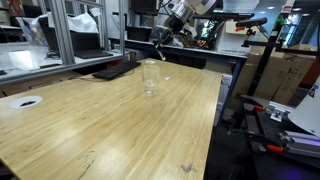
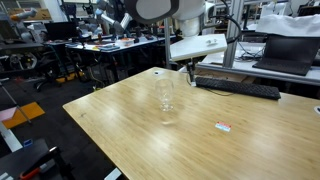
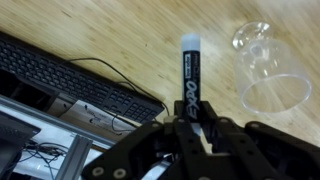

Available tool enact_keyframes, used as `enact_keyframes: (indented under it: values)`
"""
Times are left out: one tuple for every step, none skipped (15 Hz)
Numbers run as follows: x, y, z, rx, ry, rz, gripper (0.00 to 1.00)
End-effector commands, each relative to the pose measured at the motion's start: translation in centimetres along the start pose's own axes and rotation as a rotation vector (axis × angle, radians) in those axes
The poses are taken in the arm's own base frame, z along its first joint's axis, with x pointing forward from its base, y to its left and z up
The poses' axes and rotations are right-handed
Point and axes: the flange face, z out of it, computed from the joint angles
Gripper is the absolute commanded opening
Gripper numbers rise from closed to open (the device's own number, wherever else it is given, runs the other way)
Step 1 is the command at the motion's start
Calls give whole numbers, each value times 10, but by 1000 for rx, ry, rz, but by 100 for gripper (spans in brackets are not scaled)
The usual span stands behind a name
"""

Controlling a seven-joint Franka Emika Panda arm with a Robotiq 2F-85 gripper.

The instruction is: Pick up the marker from the desk and put it in the glass

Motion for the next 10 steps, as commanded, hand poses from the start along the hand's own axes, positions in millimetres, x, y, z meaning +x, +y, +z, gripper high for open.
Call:
enact_keyframes:
  values:
    - [13,-16,-5,-32,64,67,5]
    - [18,-22,-4,-29,76,83,5]
    - [22,-31,0,-16,87,95,5]
    - [27,-40,4,0,97,103,5]
    - [31,-48,8,15,104,110,5]
    - [34,-58,11,30,112,111,5]
    - [38,-68,13,40,119,110,5]
    - [41,-77,14,47,125,110,5]
    - [43,-83,15,52,131,109,5]
    - [44,-89,16,53,136,111,5]
